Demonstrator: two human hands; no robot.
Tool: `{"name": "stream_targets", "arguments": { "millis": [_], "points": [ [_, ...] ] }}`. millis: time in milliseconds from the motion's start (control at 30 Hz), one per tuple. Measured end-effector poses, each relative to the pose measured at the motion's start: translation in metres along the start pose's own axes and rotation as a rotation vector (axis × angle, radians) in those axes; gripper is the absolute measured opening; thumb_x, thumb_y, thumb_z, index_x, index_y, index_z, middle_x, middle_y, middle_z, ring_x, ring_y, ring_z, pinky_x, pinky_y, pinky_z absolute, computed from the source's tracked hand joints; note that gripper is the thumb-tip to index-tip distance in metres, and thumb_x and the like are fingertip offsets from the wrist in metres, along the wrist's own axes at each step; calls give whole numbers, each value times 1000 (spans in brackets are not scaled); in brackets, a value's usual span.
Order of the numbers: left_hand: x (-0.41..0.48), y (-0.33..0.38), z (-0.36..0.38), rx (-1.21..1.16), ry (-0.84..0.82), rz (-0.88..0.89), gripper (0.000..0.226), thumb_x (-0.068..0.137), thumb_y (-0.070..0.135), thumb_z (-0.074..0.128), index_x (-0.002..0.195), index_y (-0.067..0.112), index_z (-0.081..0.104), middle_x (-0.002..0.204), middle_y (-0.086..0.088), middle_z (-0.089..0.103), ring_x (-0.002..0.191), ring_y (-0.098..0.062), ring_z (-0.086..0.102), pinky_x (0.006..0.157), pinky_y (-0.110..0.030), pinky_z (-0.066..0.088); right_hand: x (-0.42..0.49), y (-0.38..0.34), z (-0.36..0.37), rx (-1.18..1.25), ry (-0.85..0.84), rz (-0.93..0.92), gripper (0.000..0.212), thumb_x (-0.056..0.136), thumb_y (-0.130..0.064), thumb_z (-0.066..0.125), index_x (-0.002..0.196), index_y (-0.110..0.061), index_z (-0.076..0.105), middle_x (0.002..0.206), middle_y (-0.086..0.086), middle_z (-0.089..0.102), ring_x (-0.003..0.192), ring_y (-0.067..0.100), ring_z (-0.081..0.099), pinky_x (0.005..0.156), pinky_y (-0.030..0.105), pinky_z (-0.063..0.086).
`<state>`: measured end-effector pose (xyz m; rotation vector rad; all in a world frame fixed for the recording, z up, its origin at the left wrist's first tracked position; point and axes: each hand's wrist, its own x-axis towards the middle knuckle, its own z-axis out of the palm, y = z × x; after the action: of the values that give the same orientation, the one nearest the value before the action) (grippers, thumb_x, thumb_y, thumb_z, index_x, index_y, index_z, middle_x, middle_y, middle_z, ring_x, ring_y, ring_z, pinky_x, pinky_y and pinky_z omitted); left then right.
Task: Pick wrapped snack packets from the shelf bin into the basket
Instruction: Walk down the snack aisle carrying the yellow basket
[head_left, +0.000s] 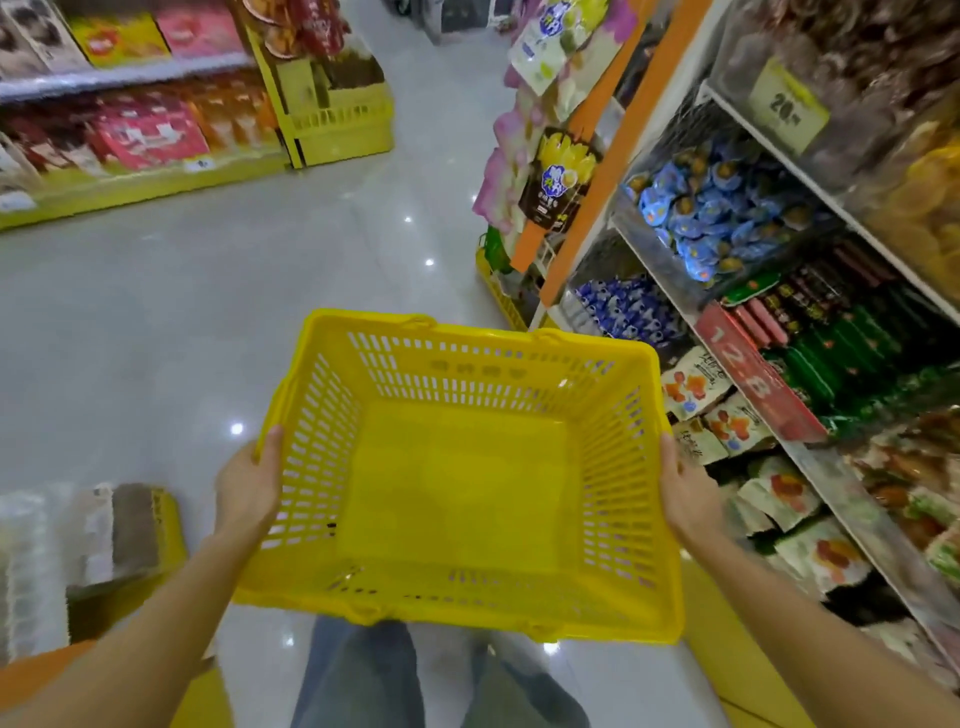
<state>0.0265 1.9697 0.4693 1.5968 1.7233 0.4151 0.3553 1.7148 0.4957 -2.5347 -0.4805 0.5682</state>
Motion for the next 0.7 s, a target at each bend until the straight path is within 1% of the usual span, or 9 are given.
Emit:
{"name": "stream_targets", "arguments": {
  "millis": [67,167,200,267,333,400,433,600,700],
  "points": [
    [29,11,0,27,-39,26,51,98,40,35,101,-4,62,107,-33,60,105,-44,53,84,-43,37,1,-9,10,18,46,78,68,96,-51,18,122,-1,56,109,28,62,103,44,56,91,51,43],
    [73,28,9,38,-101,67,51,98,40,36,93,-3,62,99,-31,61,100,-43,55,77,-40,36,6,-18,25,65,70,157,78,91,-55,16,83,7,62,86,34,62,83,45,60,79,52,47],
    [86,34,14,49,-117,70,51,98,40,36,92,-3,62,98,-31,62,99,-42,56,76,-40,36,9,-20,29,81,83,184,78,91,-56,17,77,8,60,84,36,61,81,45,60,76,52,48],
    [108,47,27,88,-147,78,52,97,42,36,91,-3,61,97,-31,61,99,-43,56,77,-41,37,18,-18,35,84,120,241,76,96,-50,20,87,13,61,88,37,61,83,45,60,75,50,48],
    [124,63,43,115,-170,100,53,97,44,36,89,-2,61,95,-31,61,98,-43,56,78,-42,38,28,-12,39,86,153,277,71,96,-50,19,81,5,61,77,29,61,76,39,60,67,42,47],
    [139,79,63,138,-179,124,52,96,46,37,86,1,60,92,-29,61,96,-42,57,75,-40,36,38,-5,41,90,150,290,62,90,-56,13,61,-15,50,64,14,53,68,29,55,57,33,38],
    [144,88,73,155,-180,138,52,96,47,37,85,2,60,91,-29,61,96,-42,57,75,-40,36,45,-1,41,90,140,300,57,87,-58,11,59,-22,45,62,9,50,67,26,52,55,31,34],
    [163,129,111,279,-155,246,54,95,52,34,81,5,55,91,-32,60,94,-45,56,77,-47,41,76,22,38,162,61,363,69,83,-62,7,71,-14,56,69,10,58,68,28,56,61,34,44],
    [172,143,128,355,-109,299,58,94,54,31,87,3,57,94,-36,59,96,-49,56,77,-50,43,93,28,36,204,48,348,70,84,-60,10,87,-13,62,83,12,64,80,31,60,72,37,49]
  ]
}}
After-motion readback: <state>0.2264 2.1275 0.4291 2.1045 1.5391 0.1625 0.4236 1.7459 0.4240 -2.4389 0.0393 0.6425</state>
